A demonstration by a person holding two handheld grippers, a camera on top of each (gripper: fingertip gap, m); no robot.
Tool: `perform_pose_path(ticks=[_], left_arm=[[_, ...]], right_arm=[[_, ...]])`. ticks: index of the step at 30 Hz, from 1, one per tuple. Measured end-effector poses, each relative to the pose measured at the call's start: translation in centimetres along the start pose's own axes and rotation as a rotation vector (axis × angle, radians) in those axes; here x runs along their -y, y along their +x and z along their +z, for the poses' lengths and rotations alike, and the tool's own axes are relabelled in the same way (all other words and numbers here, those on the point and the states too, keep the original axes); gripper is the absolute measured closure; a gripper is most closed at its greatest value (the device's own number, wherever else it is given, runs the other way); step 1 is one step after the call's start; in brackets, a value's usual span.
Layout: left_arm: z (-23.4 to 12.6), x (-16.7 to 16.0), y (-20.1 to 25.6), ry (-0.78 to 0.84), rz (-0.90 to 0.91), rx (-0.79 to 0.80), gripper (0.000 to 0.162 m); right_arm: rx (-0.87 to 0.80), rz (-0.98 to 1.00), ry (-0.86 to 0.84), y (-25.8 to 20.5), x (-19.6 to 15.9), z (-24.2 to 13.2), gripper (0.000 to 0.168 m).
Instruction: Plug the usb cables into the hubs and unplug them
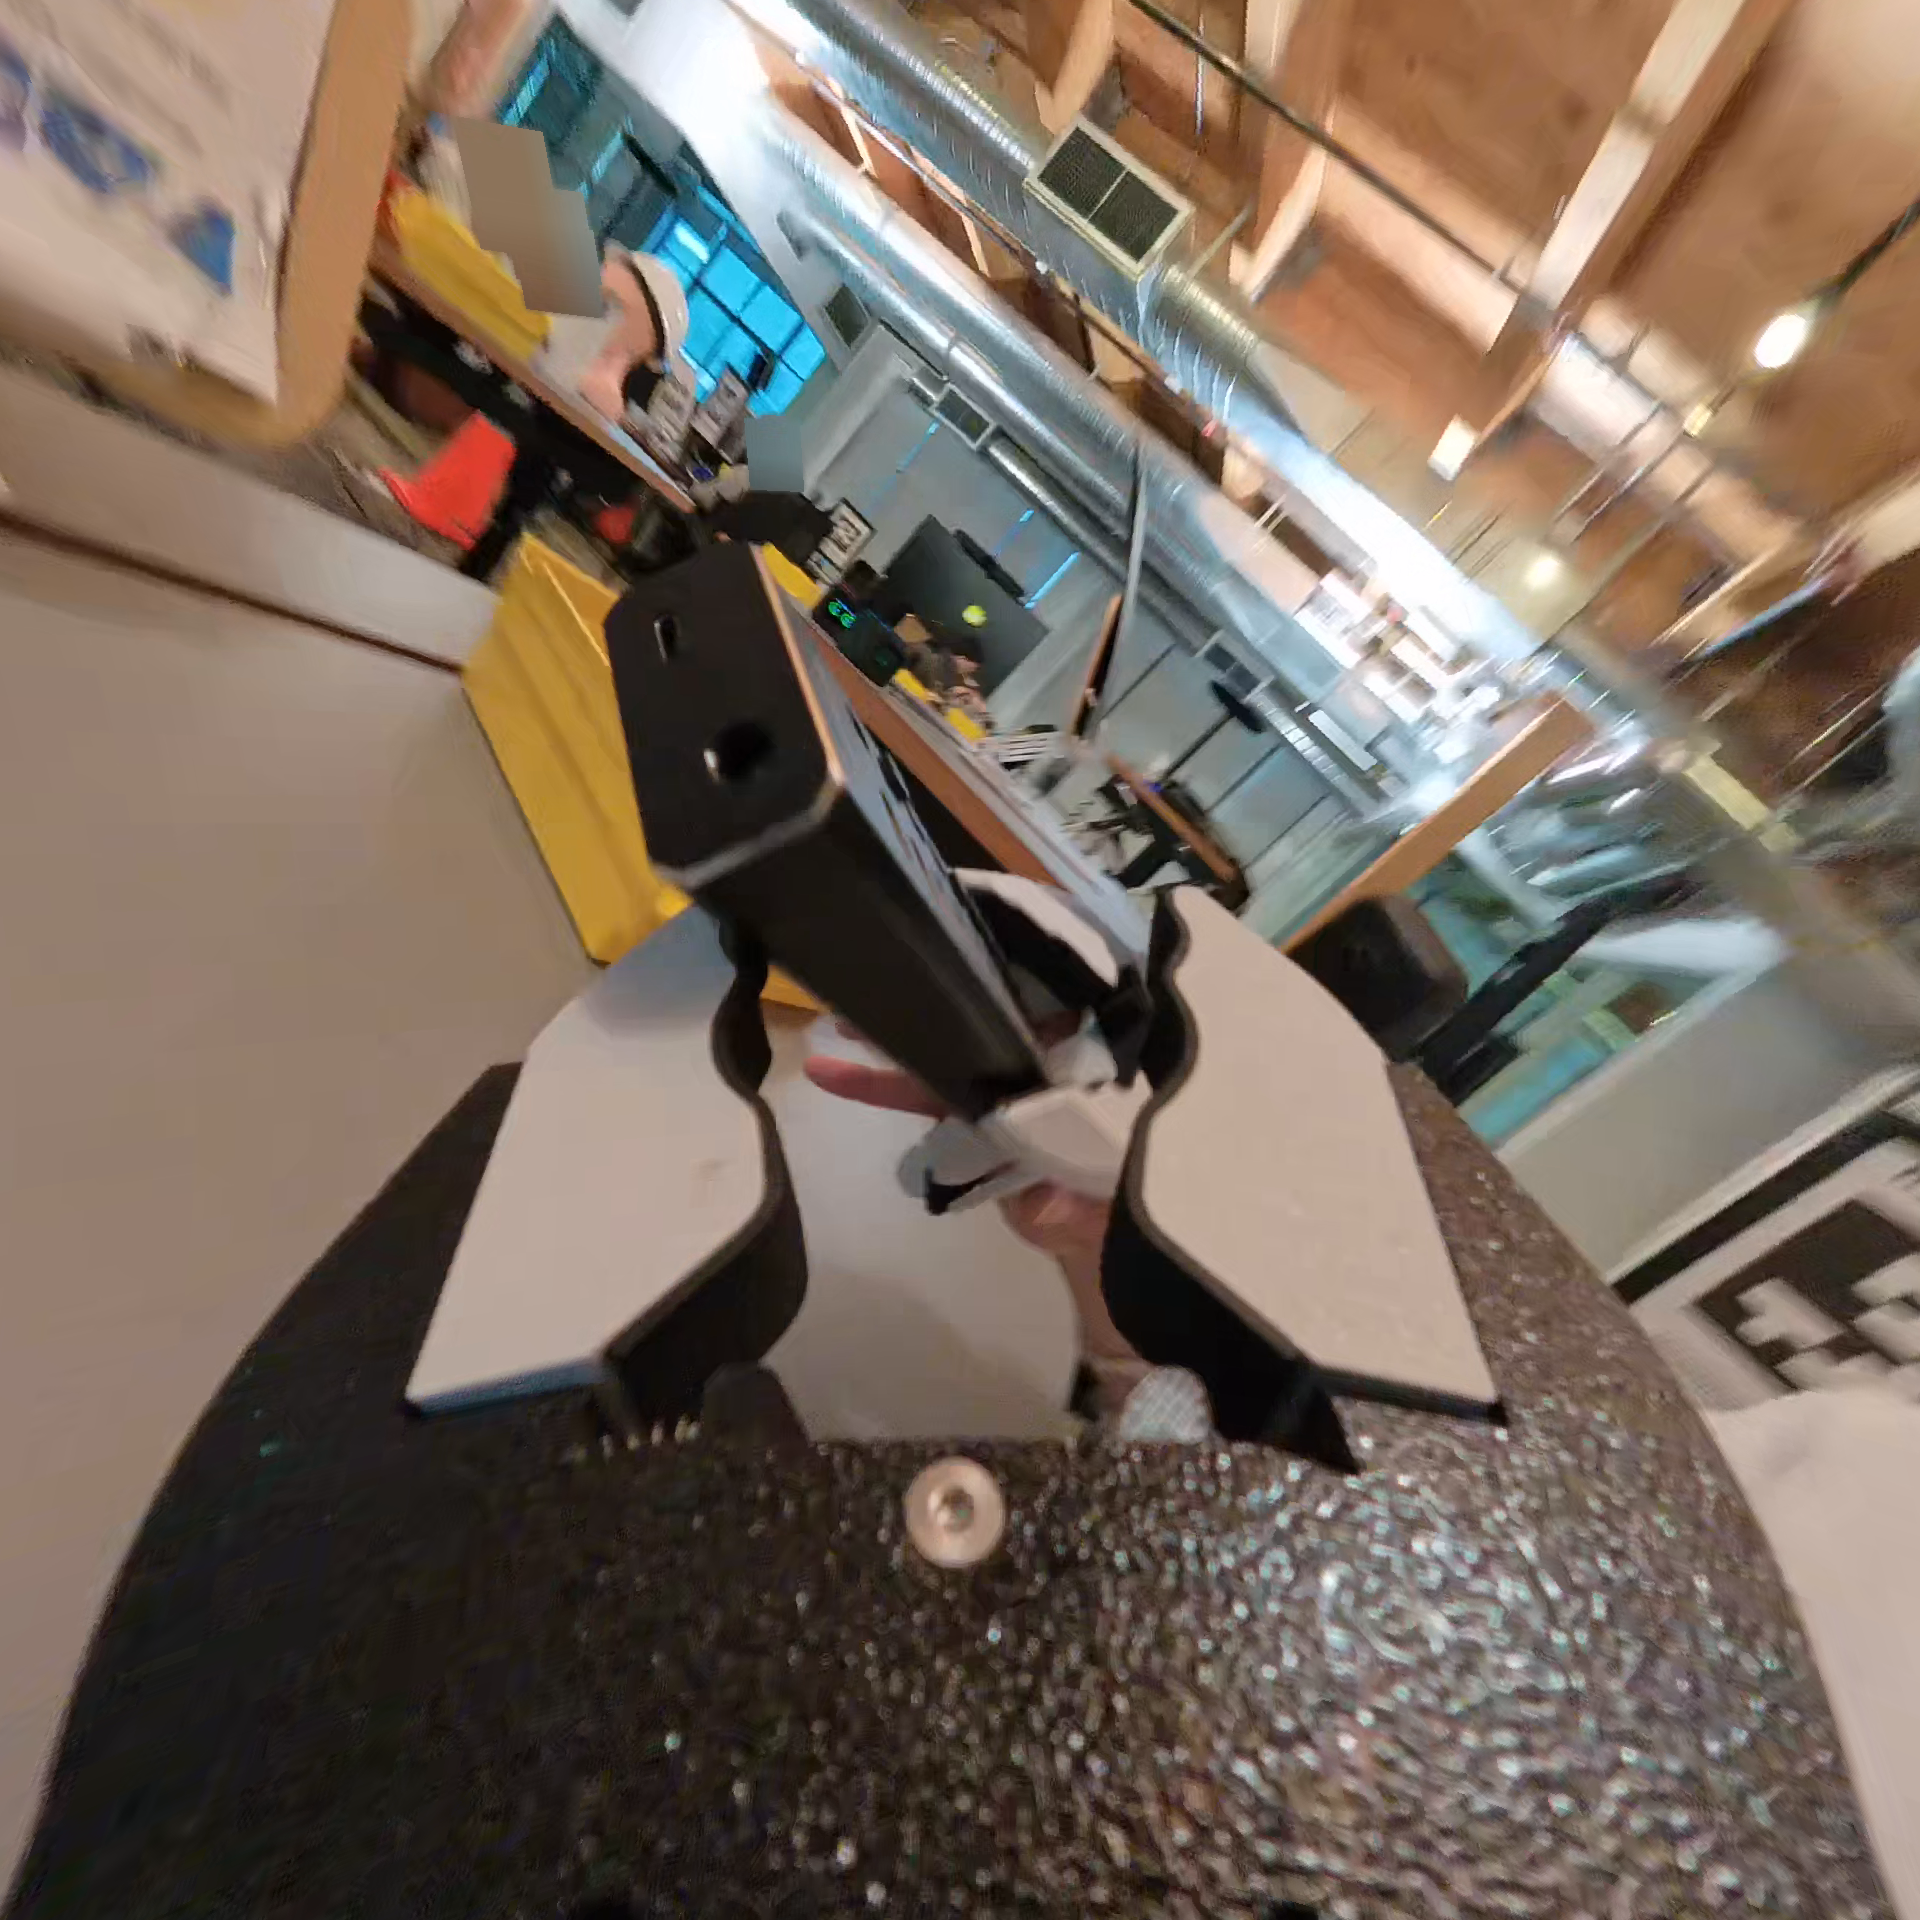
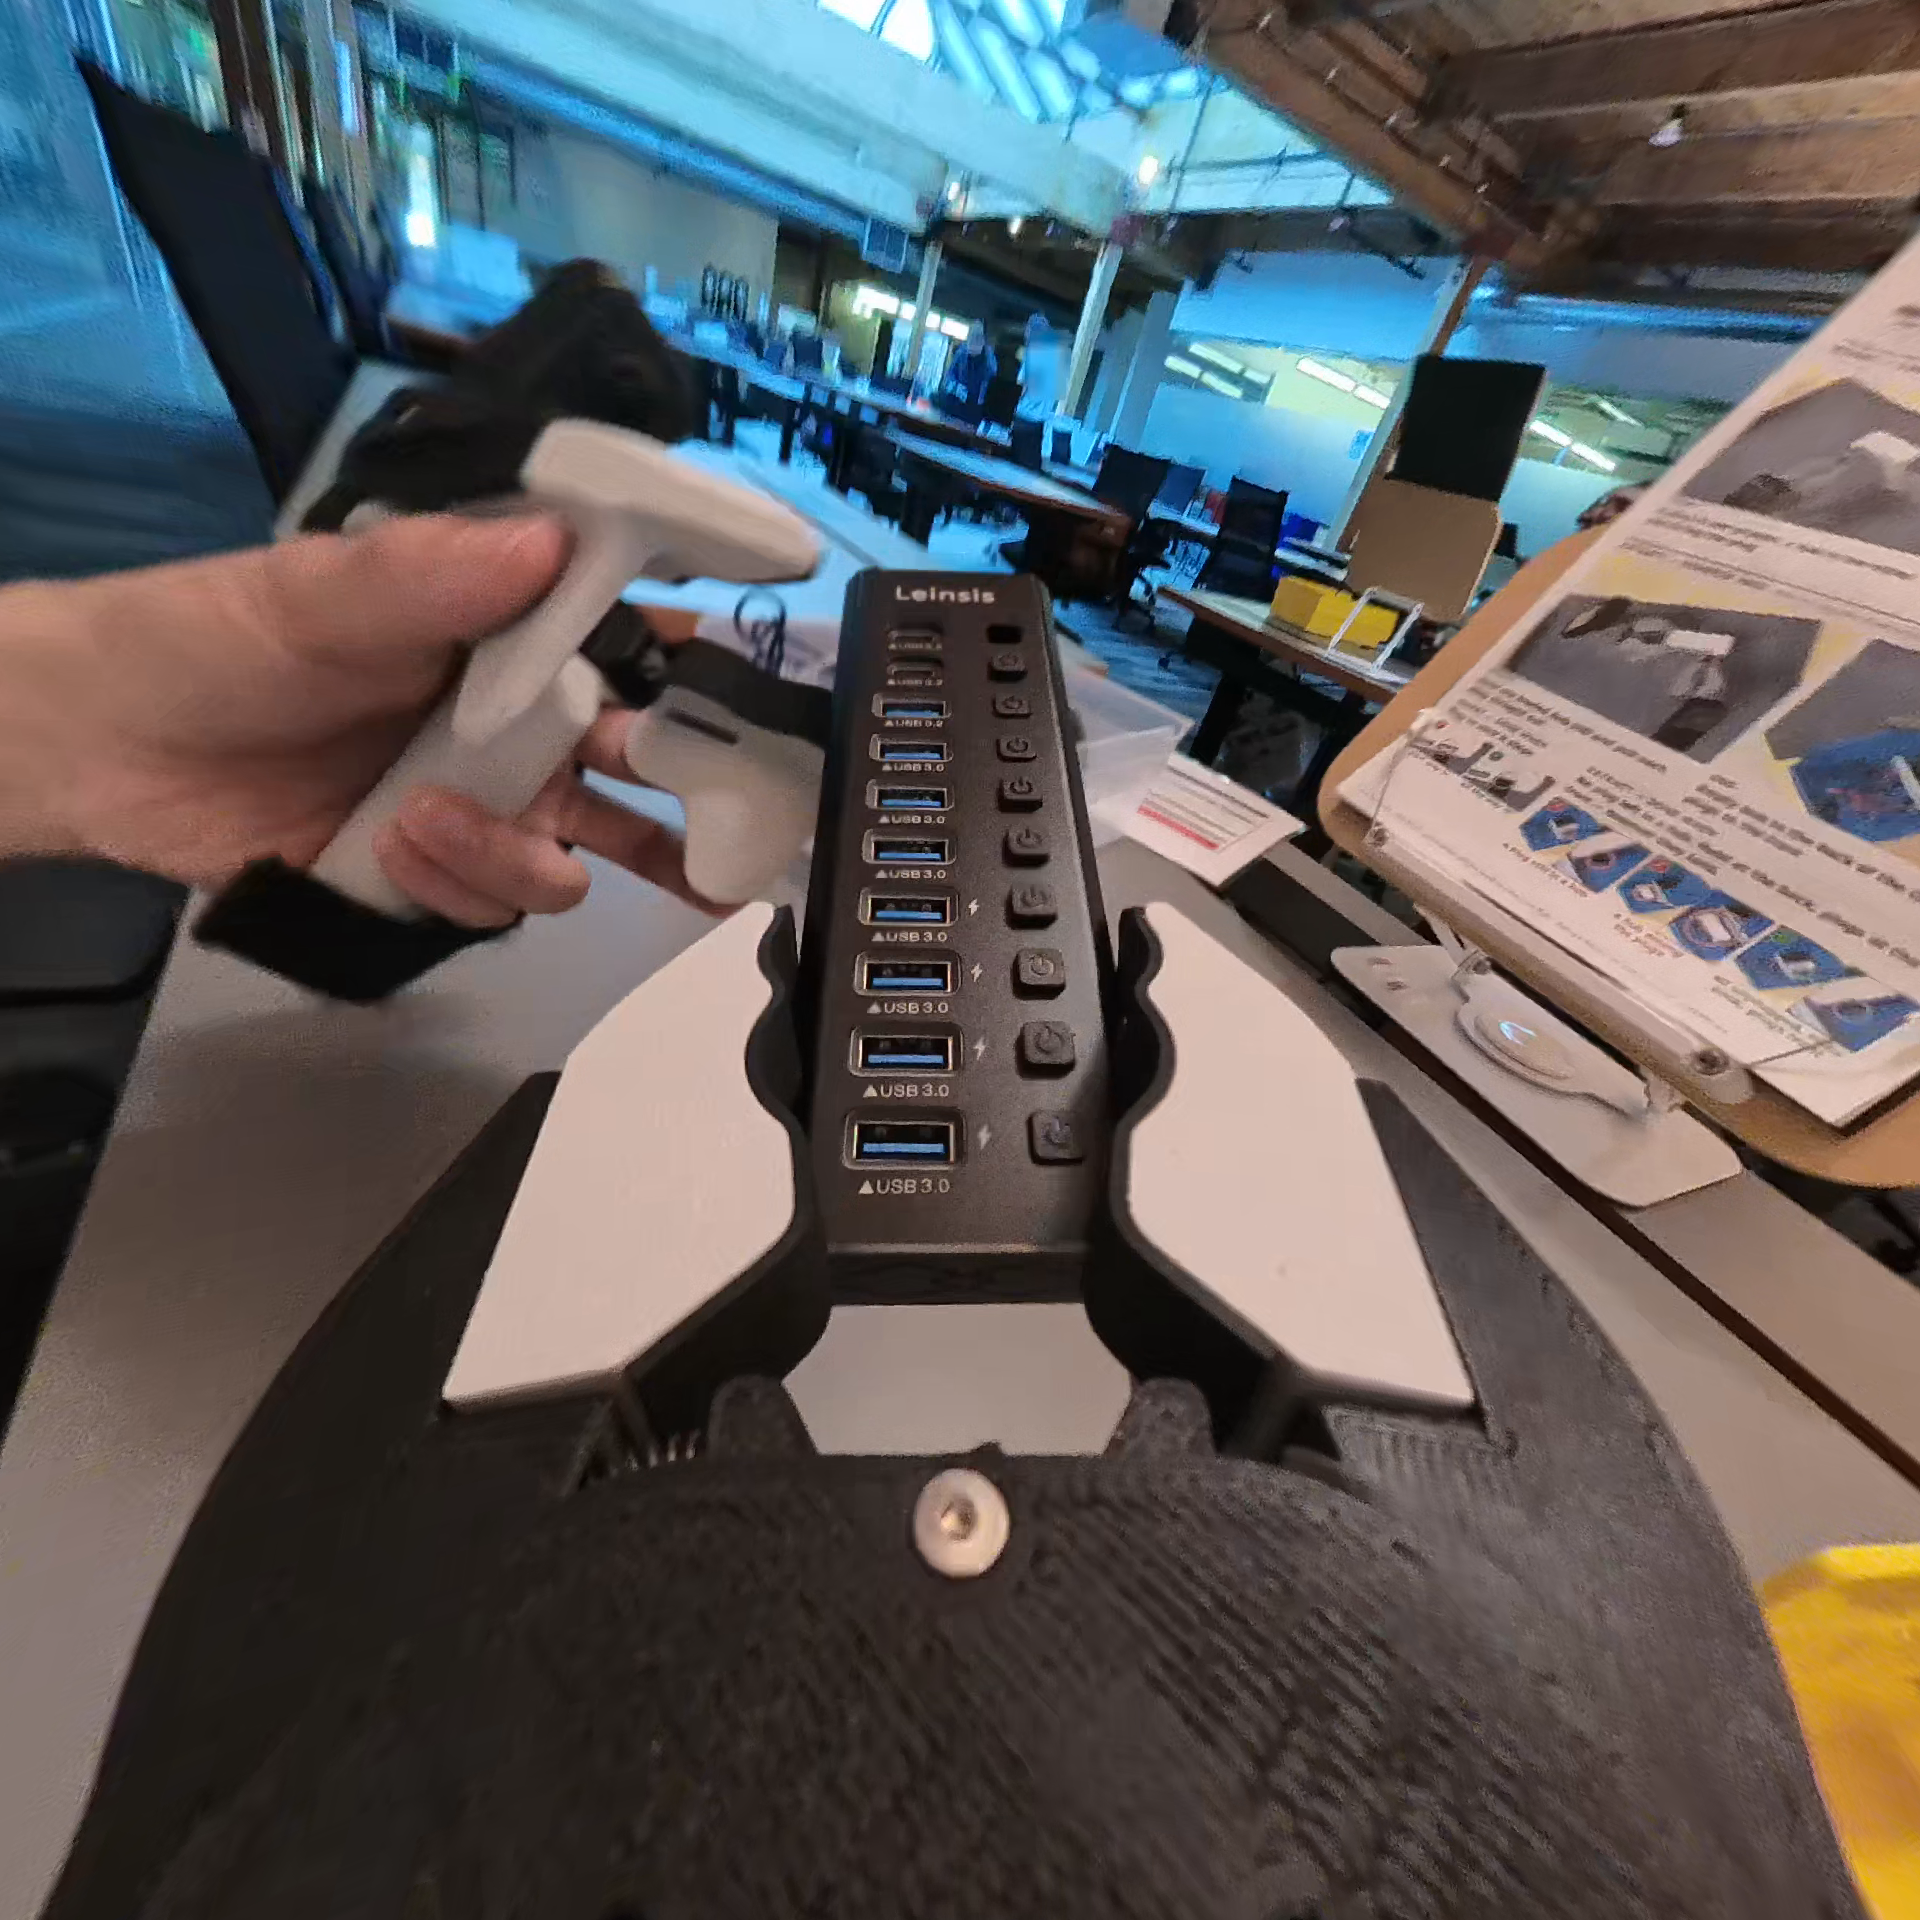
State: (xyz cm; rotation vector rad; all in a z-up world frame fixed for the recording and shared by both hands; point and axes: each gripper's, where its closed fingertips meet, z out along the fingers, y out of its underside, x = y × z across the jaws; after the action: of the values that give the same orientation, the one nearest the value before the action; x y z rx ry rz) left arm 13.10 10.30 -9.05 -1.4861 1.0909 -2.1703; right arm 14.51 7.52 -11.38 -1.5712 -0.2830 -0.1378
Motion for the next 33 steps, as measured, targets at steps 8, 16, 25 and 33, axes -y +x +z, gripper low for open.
perform_pose_path(ticks=[8,16,25,33], left_arm=[[0.7,-0.3,-2.7,0.031,-0.153,-0.020,0.133],[1.4,-1.3,-2.0,-0.140,0.155,-0.004,0.135],[2.7,-3.8,3.2,-0.378,0.459,-0.322,0.135],[2.2,-6.1,5.5,-0.495,0.530,-0.615,0.135]], right_arm=[[-0.040,-0.147,-0.114,-0.2,-1.7,0.5,0.108],[0.112,-0.024,-0.075,-0.4,-1.8,-1.0,0.111],[0.418,0.294,-0.064,-3.6,-2.2,-1.8,0.087],[0.698,0.451,0.003,-7.8,-1.2,-2.3,0.099]])
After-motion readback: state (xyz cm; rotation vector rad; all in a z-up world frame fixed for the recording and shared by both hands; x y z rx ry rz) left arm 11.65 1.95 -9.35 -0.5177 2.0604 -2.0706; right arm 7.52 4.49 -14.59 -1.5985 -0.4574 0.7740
